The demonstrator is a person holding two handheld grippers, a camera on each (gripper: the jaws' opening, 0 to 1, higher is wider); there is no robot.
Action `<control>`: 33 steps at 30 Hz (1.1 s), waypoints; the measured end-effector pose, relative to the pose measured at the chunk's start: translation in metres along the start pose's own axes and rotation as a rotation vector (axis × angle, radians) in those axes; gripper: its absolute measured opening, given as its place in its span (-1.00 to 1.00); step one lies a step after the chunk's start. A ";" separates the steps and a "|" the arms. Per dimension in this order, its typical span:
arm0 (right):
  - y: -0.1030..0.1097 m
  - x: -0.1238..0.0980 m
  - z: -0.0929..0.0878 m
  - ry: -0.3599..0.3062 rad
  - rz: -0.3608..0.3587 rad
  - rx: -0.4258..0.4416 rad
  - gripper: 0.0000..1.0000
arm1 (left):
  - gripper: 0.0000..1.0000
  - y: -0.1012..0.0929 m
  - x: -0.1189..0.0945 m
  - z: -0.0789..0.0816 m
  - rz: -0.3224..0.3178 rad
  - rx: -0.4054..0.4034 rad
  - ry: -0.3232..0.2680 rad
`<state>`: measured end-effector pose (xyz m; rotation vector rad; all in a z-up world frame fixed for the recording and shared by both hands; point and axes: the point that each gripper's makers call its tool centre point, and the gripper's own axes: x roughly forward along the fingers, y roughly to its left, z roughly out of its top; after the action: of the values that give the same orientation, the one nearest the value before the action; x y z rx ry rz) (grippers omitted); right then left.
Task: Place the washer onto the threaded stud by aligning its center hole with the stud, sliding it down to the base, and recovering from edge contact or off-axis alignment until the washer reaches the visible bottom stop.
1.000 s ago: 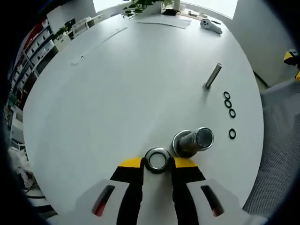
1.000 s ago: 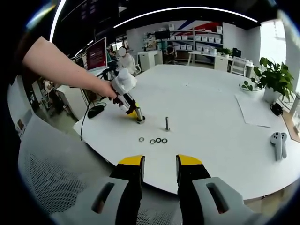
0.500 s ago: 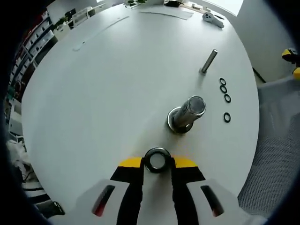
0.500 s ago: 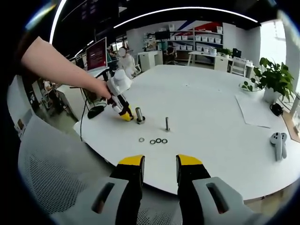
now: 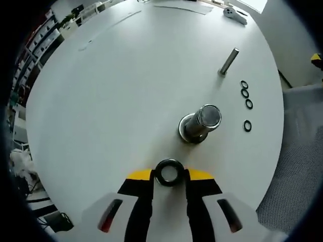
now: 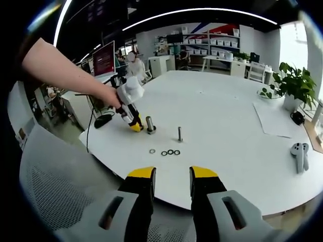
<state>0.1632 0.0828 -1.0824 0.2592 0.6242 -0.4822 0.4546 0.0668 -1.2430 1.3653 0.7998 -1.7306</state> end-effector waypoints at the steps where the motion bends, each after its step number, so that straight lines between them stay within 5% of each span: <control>1: 0.000 0.000 0.000 -0.001 0.000 0.000 -0.41 | -0.50 -0.002 0.000 0.001 0.000 0.006 0.006; 19: -0.002 0.000 -0.001 0.002 -0.012 -0.001 -0.41 | -0.46 0.006 0.004 0.000 0.011 -0.033 0.071; 33: -0.003 0.000 0.000 -0.004 -0.019 0.001 -0.42 | -0.59 -0.001 -0.003 0.004 0.018 -0.056 0.052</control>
<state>0.1611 0.0801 -1.0825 0.2533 0.6229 -0.5010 0.4519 0.0642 -1.2395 1.3804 0.8562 -1.6528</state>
